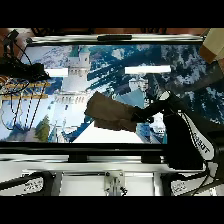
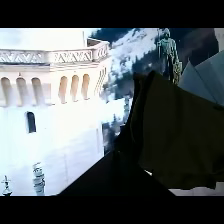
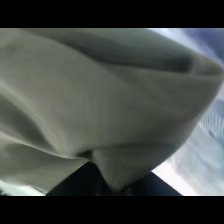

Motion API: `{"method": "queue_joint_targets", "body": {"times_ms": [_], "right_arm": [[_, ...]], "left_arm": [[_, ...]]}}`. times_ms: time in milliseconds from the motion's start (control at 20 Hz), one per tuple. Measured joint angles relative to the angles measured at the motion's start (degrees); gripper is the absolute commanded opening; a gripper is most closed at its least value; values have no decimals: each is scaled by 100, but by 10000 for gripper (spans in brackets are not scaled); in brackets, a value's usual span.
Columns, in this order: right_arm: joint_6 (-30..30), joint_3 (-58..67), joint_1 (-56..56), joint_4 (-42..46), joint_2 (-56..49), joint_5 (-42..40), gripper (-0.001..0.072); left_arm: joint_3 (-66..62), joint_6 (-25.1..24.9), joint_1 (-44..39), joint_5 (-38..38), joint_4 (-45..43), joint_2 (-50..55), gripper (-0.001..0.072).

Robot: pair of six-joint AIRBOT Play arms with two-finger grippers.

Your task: Fold the shirts.

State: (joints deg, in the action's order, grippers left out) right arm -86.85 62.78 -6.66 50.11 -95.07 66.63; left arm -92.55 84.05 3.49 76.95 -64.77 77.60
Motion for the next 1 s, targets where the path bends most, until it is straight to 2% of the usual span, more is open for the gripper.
{"method": "queue_joint_targets", "body": {"times_ms": [200,300,650,850,1000], "right_arm": [[485,667,372,-136,474,494,75],[564,1060,758,81,892,715,75],[63,1764,2732,968,2448,1971,75],[-37,1832,3558,1644,2927,2914,75],[-168,1845,3954,2192,3086,3237,75]], "left_arm": [[0,-2,-4,7,0,0,42],[0,-28,-20,15,0,0,42],[0,-216,-179,22,11,0,42],[0,-337,-378,26,20,0,42],[0,-442,-544,28,22,0,43]]}}
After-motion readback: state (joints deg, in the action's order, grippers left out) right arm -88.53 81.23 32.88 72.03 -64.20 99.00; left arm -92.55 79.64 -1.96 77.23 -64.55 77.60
